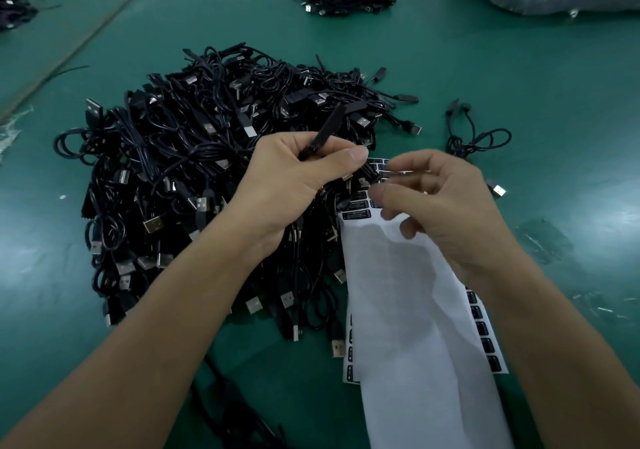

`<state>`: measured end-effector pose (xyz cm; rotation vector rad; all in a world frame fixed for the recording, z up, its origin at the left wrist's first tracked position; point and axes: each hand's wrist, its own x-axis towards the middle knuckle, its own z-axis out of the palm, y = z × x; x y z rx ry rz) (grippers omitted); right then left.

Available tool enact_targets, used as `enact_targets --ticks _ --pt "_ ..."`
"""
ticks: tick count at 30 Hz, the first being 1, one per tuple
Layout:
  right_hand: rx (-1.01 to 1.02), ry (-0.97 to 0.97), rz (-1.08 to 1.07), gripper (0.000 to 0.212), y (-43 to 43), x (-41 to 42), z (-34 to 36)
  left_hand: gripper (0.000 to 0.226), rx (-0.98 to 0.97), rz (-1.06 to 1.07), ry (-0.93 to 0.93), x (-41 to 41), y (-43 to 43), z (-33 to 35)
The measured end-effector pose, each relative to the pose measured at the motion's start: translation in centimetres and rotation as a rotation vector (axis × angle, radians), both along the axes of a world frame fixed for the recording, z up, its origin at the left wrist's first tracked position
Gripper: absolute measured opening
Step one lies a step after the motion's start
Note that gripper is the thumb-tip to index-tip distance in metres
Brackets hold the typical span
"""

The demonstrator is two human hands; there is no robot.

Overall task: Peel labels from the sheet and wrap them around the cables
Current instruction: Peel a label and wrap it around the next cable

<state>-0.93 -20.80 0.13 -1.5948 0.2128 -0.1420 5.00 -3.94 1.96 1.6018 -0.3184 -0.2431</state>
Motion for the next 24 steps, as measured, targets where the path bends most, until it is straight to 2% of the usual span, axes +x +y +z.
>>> enact_targets --ticks 3,7,10,12,15,19,24 --pt "0.090 0.082 0.086 0.033 1.0 0.0 -0.2 0.013 -0.074 -0.031 0.076 -0.1 0.1 0.3" --pt "0.359 0.065 0.071 0.042 2.4 0.1 -0.5 0.019 -0.119 -0.060 0.126 -0.5 -0.3 0.4" --pt "0.473 0.013 0.047 0.014 2.7 0.2 -0.8 0.017 -0.127 -0.049 0.145 -0.5 -0.5 0.3" --pt "0.542 -0.024 0.036 0.010 2.7 0.2 -0.8 0.017 -0.124 -0.058 0.136 -0.7 -0.7 0.2" --pt "0.589 -0.066 0.034 0.014 2.7 0.3 -1.0 0.016 -0.142 -0.057 0.123 -1.1 -0.9 0.2" --pt "0.601 -0.066 0.050 0.027 2.9 0.3 -1.1 0.016 -0.183 0.046 0.174 -0.8 -0.8 0.1" --pt "0.648 -0.040 0.009 0.008 2.9 0.4 -1.2 0.002 -0.222 0.035 0.183 -1.3 -1.1 0.6"
